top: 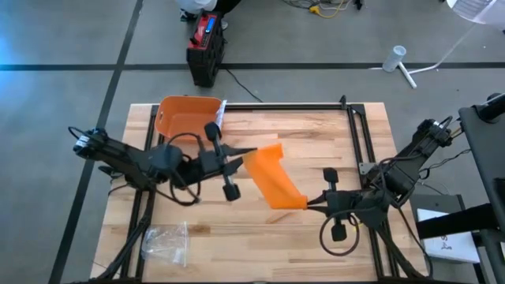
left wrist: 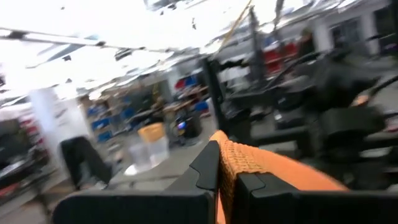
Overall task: Roll bandage
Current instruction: Roll the orange bandage
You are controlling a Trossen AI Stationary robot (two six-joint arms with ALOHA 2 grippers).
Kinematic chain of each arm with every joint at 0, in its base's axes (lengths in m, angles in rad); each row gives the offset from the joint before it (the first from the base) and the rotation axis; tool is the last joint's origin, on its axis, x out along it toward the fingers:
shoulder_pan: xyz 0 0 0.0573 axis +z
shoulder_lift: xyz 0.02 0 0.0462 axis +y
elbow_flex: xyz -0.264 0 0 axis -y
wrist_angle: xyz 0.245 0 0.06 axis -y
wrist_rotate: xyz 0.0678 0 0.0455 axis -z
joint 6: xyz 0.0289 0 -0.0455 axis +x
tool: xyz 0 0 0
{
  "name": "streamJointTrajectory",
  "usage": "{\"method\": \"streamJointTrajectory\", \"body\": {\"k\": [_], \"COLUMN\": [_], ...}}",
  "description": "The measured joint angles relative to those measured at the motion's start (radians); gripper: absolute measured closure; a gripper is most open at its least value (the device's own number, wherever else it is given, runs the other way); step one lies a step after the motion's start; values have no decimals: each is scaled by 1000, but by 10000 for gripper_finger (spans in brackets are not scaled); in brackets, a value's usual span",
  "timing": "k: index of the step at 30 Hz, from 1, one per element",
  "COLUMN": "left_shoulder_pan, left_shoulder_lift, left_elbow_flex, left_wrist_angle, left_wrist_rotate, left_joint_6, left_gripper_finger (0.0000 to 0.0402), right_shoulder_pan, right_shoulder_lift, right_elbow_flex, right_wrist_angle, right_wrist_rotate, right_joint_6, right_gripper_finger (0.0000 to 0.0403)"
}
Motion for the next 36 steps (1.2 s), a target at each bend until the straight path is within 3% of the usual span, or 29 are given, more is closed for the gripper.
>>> {"method": "streamJointTrajectory", "body": {"k": [5, 13, 21, 36], "left_shoulder_pan": [-36, -21, 43, 66], "left_shoulder_lift": [0, 0, 7, 6], "left_elbow_flex": [32, 44, 39, 15], "left_wrist_angle": [16, 20, 20, -150], "left_wrist_rotate": [75, 76, 76, -6], "left_joint_6": [25, 42, 20, -61], "left_gripper_finger": [401, 401, 401, 401], "right_shoulder_pan": [-10, -10, -10, 41], "right_shoulder_lift": [0, 1, 31, 33], "right_elbow_flex": [0, 0, 1, 1], "right_wrist_angle": [-52, -48, 78, 206], "right_wrist_rotate": [23, 11, -134, -161], "right_joint_6": [57, 23, -105, -202], "right_gripper_finger": [403, 403, 403, 403]}}
